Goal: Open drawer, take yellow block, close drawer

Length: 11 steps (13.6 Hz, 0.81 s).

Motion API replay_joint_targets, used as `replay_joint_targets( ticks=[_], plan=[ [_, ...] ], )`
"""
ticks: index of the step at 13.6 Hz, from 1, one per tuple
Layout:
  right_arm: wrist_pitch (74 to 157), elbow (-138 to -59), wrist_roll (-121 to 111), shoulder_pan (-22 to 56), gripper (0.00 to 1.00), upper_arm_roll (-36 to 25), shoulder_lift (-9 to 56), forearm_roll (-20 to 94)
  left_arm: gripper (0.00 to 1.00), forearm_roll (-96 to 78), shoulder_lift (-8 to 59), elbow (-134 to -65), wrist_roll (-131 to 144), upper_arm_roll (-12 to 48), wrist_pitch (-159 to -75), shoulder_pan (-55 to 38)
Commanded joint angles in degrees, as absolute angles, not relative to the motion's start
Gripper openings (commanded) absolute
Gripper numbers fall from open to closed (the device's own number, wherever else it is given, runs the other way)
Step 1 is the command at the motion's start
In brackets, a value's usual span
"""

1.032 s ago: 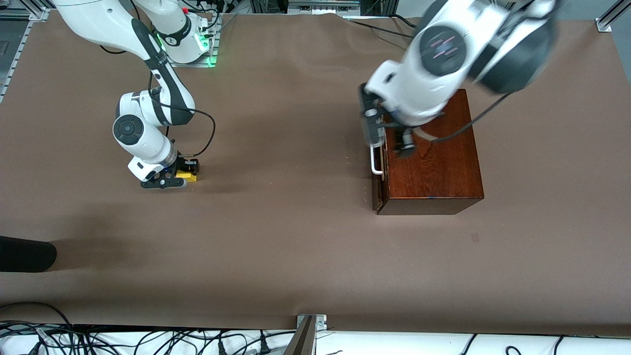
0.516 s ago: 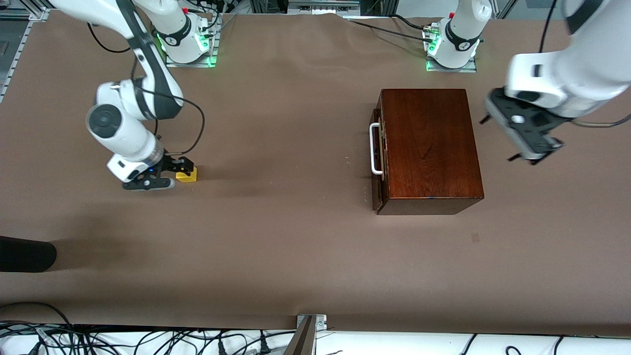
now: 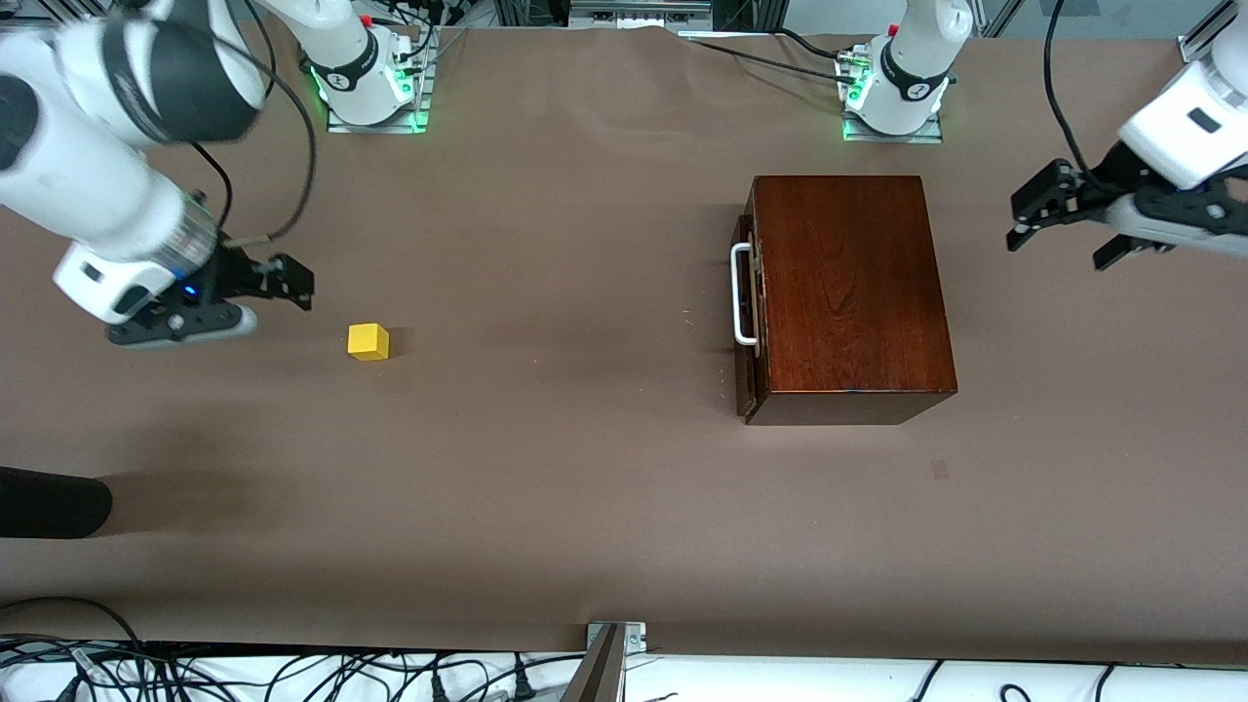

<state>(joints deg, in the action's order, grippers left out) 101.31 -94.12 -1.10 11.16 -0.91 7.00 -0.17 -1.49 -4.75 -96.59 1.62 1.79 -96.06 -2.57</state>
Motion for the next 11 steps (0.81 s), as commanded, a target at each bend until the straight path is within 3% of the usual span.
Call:
replay_joint_targets(
  ticks=[1, 5, 11],
  plan=[
    [95.4, -90.4, -3.8, 10.7, 1.00, -0.9, 6.6, 1.1, 1.00, -2.5, -8.1, -102.0, 7.0, 1.4, -95.0, -2.1],
    [94.8, -91.0, -5.9, 10.6, 1.00, -1.8, 4.2, 0.8, 1.00, -2.2, -6.5, -101.3, 6.9, 1.3, -92.5, -1.4],
    [94.3, -89.9, -6.8, 10.6, 1.00, -3.7, 4.4, 0.1, 1.00, -2.0, 1.8, -92.5, 6.6, 2.1, -90.3, 0.0]
  ],
)
